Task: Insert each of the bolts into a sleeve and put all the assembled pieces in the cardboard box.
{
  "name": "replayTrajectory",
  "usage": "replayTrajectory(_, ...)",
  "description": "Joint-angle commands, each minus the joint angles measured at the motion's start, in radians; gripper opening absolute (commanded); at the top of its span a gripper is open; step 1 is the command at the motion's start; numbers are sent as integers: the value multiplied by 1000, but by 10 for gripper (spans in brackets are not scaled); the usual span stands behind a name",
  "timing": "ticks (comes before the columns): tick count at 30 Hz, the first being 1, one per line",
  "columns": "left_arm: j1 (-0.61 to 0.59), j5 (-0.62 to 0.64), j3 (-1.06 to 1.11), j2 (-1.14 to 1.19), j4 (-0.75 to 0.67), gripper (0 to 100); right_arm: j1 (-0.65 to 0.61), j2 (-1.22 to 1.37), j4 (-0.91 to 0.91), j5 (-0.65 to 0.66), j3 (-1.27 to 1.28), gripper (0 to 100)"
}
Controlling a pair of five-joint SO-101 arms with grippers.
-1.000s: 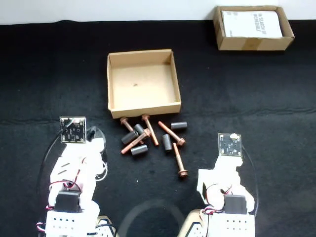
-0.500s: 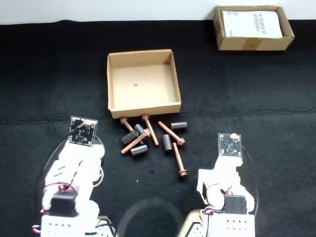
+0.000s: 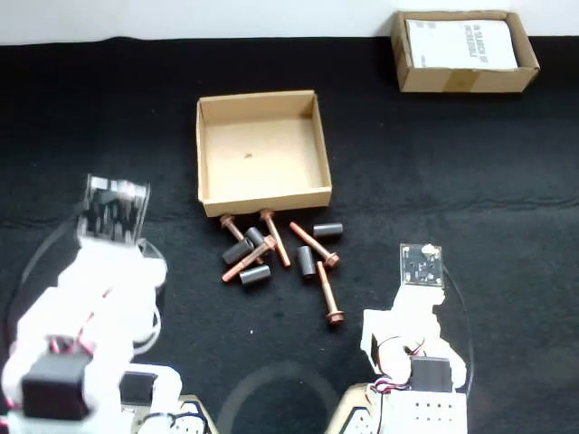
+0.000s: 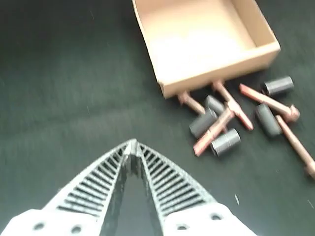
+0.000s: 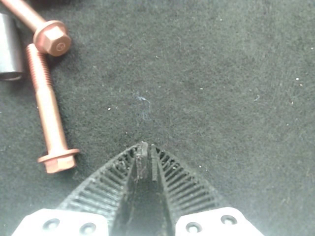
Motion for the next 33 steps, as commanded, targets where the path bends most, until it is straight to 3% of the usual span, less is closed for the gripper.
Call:
replayTrajectory(1, -7, -3, -243, 257, 109, 13, 10, -5, 5, -9, 97, 15)
replayTrajectory(5, -7, -3, -354, 398, 212, 10, 10, -5, 5, -9, 97, 15)
replayTrajectory(16, -7, 8, -352, 429, 219, 10, -8, -5, 4, -9, 97, 15)
replayTrajectory(20, -7, 152, -303, 433, 213, 10, -27, -5, -71, -9, 61, 19)
replayTrajectory(25, -7, 259, -148, 429, 158, 13, 53, -2, -111, -5, -232, 22)
replayTrajectory(30, -8, 264, -70, 429, 52, 13, 50, 5, -102, 242, -461, 149)
replayTrajectory(33, -8, 264, -22, 429, -26, 13, 50, 38, -82, 259, -522, 199)
